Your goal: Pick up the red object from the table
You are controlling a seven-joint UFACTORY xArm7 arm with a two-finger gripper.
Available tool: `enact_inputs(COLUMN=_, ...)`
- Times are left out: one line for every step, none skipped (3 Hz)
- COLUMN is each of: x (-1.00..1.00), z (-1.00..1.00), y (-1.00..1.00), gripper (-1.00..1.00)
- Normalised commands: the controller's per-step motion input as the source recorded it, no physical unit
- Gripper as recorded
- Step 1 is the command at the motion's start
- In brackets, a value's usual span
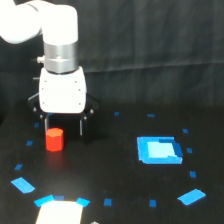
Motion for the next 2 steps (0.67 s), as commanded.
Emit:
enact_inputs(x=-0.32, z=-0.24, y=-0.34, gripper=0.35)
enact_inputs(x=-0.33, z=-0.27, y=-0.10, gripper=-0.38)
